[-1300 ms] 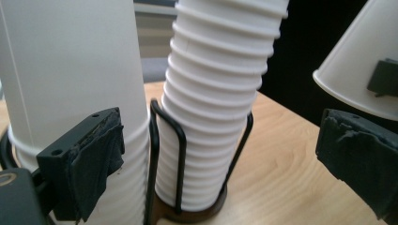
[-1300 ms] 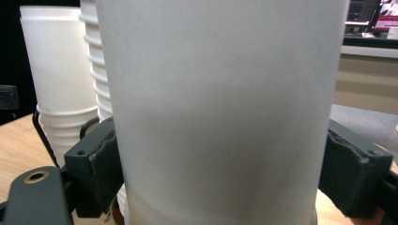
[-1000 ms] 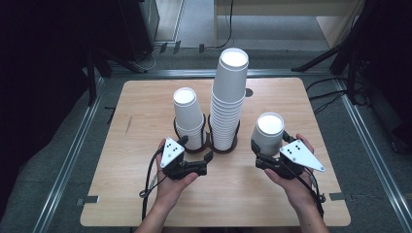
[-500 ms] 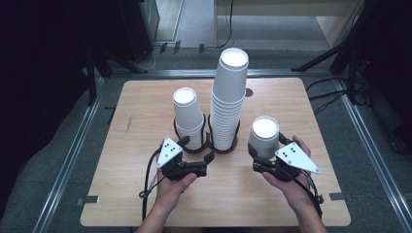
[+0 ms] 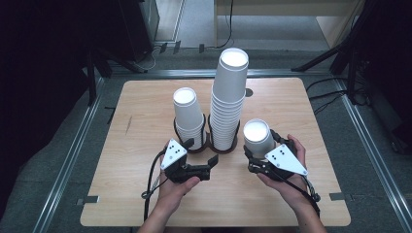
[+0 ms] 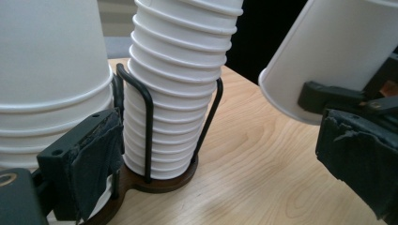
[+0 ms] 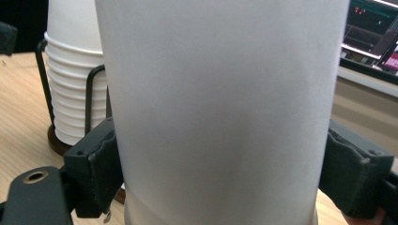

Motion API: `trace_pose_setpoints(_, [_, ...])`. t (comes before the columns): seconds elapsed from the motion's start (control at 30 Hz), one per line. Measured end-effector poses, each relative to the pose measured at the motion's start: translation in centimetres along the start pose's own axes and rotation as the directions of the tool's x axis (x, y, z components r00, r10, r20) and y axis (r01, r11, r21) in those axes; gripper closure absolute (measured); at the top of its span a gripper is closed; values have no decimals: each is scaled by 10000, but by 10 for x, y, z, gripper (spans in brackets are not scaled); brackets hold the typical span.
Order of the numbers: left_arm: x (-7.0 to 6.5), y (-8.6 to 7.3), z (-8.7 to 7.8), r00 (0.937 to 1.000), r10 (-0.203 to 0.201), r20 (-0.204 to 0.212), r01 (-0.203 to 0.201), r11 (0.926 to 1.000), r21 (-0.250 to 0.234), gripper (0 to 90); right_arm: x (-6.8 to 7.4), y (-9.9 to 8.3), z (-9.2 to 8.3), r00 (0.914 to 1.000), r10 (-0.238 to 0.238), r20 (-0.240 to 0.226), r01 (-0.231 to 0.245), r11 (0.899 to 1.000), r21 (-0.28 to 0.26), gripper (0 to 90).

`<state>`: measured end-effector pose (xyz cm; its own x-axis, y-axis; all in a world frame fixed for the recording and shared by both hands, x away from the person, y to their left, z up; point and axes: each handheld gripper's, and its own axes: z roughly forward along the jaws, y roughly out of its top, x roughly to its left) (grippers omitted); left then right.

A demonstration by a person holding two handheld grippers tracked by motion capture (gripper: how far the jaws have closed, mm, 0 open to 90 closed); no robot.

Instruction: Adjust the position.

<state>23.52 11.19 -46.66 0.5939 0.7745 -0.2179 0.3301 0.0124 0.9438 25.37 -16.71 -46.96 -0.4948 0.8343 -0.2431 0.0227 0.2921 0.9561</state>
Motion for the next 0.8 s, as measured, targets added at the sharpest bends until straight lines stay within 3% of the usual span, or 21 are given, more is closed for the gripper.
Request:
trace_pose_setpoints(0.13, [-3, 0, -1, 9999, 107, 108, -108, 9999, 81, 16, 3, 0, 3, 9994, -349, 72, 349, 9994, 78, 127])
trace_pose_setpoints(0.2, [-5, 1, 0, 9998, 143, 165, -145, 9999, 80, 16, 5, -1, 4, 9969, -771, 172, 769, 9970, 93, 128])
trace_pose_setpoints(0.27, [-6, 1, 0, 9996, 121, 252, -124, 9999, 103, 16, 8, -2, 4, 9931, -1145, 258, 1142, 9934, 121, 128])
trace_pose_setpoints(0.3, [-7, 1, 0, 9995, 109, 308, -112, 9999, 117, 16, 10, -2, 5, 9871, -1568, 316, 1563, 9876, 173, 128])
trace_pose_setpoints(0.37, [-8, 0, 0, 9992, 166, 375, -173, 9997, 200, 16, 11, -2, 5, 9854, -1667, 353, 1662, 9860, 158, 127])
trace_pose_setpoints(0.47, [-10, 0, 1, 9985, 251, 495, -265, 9992, 288, 16, 13, -2, 6, 9757, -2144, 445, 2142, 9767, 101, 128])
trace_pose_setpoints(0.63, [-11, 1, 2, 9976, 304, 629, -326, 9989, 334, 17, 20, -7, 7, 9519, -3022, 516, 3018, 9533, 154, 129])
trace_pose_setpoints(0.73, [-13, 2, 4, 9969, 340, 709, -366, 9987, 353, 17, 22, -8, 8, 9454, -3221, 493, 3216, 9467, 179, 129])
trace_pose_setpoints(0.8, [-15, 2, 4, 9963, 388, 773, -417, 9985, 365, 17, 24, -10, 8, 9351, -3505, 524, 3502, 9365, 150, 129])
